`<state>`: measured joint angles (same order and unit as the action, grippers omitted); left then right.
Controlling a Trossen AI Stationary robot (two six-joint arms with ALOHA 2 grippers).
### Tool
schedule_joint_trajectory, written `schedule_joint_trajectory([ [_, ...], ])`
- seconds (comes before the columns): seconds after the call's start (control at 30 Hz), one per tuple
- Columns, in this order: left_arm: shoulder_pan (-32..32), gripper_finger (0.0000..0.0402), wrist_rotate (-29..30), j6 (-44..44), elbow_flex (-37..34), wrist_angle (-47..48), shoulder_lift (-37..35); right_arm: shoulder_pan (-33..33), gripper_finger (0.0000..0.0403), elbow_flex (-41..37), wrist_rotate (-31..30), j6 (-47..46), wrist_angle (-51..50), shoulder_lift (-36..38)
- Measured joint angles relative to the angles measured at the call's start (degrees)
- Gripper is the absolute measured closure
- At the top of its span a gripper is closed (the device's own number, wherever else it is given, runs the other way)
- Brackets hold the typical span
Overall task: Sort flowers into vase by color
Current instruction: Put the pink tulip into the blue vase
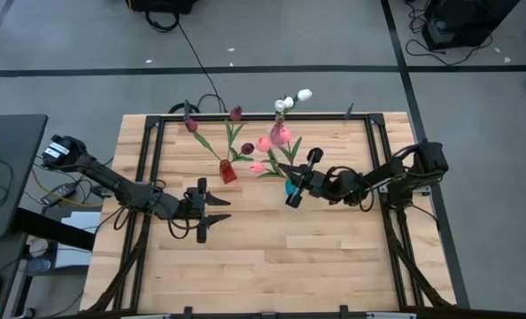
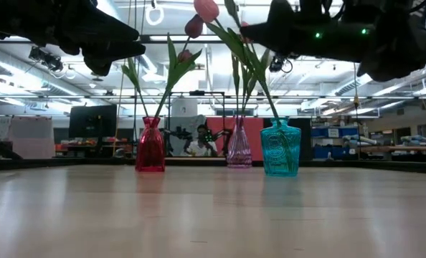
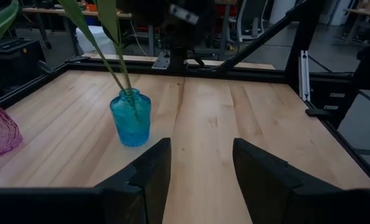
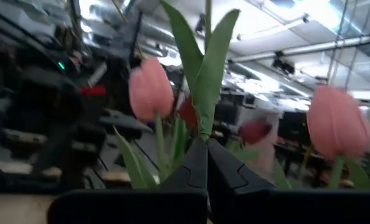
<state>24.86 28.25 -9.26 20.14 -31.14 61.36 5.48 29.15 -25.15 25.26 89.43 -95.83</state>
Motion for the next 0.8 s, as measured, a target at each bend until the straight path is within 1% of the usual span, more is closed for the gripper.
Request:
schedule_joint_trajectory([
  [0.13, 0.00, 0.0224, 0.00, 0.00, 0.00, 0.00, 0.00, 0.05, 0.0401, -0.05, -1.76, 0.45, -0.13, -1.71],
  [0.27, 0.00, 0.0224, 0.00, -0.11, 0.00, 0.12, 0.00, 0.65, 0.0401, -1.63, -2.49, 0.63, -0.02, -1.21],
  [0.53, 0.00, 0.0224, 0.00, -0.29, 0.02, 1.31, 0.00, 4.32, 0.0396, -5.98, -7.46, 0.66, 0.04, 0.95],
  [0.8, 0.00, 0.0224, 0.00, -0.39, 0.02, 1.29, 0.00, 7.54, 0.0395, -8.87, -13.94, 0.46, -0.14, 1.00],
])
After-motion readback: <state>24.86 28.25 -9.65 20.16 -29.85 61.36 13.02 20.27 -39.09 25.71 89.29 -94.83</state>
